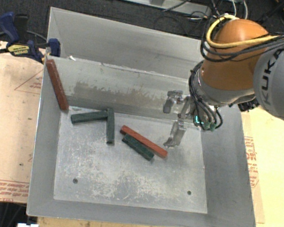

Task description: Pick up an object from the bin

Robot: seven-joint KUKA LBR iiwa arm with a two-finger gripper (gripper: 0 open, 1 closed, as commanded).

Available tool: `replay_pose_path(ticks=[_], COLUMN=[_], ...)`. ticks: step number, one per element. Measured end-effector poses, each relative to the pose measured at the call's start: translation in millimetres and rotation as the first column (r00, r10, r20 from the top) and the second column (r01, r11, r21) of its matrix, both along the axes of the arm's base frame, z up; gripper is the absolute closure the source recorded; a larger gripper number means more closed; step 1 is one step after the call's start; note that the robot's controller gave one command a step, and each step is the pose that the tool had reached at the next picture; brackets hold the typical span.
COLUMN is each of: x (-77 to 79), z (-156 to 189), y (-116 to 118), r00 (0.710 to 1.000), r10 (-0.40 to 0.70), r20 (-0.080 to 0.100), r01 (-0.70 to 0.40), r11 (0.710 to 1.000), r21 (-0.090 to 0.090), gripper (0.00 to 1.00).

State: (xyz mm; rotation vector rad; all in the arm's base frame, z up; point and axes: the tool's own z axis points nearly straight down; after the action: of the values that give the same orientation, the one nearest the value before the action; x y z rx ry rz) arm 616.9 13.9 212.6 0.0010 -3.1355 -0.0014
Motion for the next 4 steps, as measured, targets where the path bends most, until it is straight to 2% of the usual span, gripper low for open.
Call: replay_pose_path(ticks=[1,2,3,4], x=[-0.8,-19.2,-20.2,-28.4], z=[-146.8,-111.0,-112.9,-143.4], y=[6.9,31.3,24.7,35.6], r00=[0.976,0.973,0.918,0.862], r10=[-0.217,-0.23,-0.396,-0.506], r20=[0.001,0.008,0.006,0.005], r01=[0.217,0.23,0.396,0.506], r11=[0.976,0.973,0.918,0.862], r21=[-0.001,0.002,0.0,0.0], gripper=[0.0,0.0,0.0,0.0])
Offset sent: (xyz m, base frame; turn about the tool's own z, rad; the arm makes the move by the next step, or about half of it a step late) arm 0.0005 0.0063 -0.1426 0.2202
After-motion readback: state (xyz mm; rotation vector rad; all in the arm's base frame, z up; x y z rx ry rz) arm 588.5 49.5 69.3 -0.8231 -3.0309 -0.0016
